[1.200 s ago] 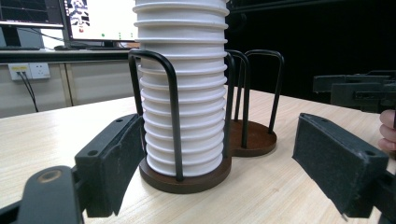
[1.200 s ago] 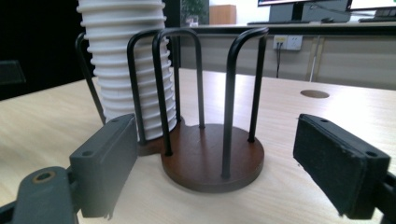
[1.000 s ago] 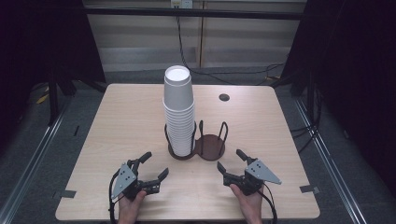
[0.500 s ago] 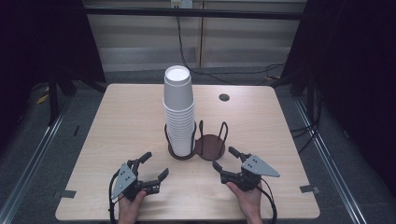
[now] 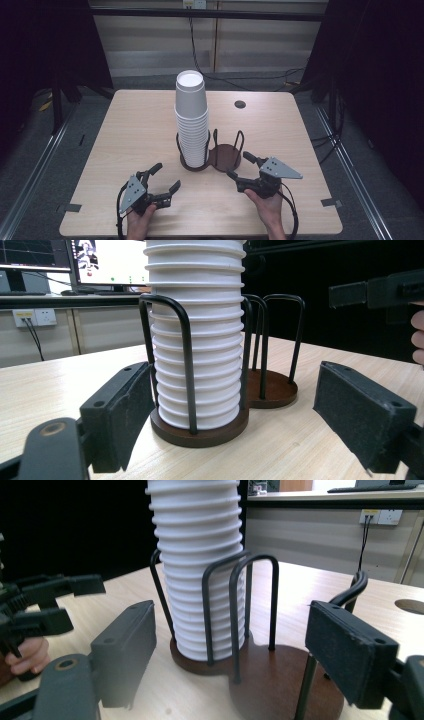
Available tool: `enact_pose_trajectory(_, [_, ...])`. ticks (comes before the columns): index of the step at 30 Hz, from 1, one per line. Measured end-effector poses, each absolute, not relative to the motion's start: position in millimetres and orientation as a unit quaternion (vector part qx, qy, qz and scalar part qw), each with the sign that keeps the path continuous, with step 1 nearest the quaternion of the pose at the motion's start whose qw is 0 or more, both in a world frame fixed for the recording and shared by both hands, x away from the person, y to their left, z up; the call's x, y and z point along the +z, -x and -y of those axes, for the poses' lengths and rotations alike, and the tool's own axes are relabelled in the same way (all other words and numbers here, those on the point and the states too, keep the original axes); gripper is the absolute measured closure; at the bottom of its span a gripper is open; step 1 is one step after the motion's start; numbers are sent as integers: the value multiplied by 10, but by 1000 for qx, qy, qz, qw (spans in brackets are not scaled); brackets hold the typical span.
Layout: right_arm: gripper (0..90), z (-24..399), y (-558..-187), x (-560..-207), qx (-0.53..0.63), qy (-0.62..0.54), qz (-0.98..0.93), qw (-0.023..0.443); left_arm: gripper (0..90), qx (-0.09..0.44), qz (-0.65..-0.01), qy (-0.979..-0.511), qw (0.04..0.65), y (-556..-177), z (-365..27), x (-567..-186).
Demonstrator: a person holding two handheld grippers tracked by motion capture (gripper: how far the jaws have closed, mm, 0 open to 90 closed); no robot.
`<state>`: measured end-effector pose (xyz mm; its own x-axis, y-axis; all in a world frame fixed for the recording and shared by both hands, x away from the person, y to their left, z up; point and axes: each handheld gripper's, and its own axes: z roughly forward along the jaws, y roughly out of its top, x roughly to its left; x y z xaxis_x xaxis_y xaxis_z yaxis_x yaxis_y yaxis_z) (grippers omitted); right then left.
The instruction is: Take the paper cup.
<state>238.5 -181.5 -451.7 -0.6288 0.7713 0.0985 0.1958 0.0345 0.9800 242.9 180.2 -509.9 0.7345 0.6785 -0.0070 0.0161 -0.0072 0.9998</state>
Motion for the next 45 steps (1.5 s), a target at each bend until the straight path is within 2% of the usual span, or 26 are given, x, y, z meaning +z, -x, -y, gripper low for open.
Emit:
enact_pose_trajectory(10, [222, 1812, -2458, -4310, 614, -345, -675, 219, 159, 254, -262, -663, 654, -2429, -1803, -5099])
enact_pose_trajectory(17, [238, 1776, -2504, -4177, 598, -338, -691, 223, 158, 254, -263, -663, 653, -2429, -1803, -5099])
enact_pose_trajectory(30, [185, 1722, -2623, -3920, 607, -326, -699, 190, 158, 252, -266, -661, 655, -2424, -1798, -5101])
enact_pose_trajectory(38, [229, 1694, -2731, -3700, 618, -298, -708, 169, 158, 255, -262, -663, 654, -2429, -1802, -5099])
enact_pose_trajectory(45, [227, 1672, -2838, -3548, 621, -287, -712, 158, 158, 254, -262, -663, 654, -2428, -1802, -5099])
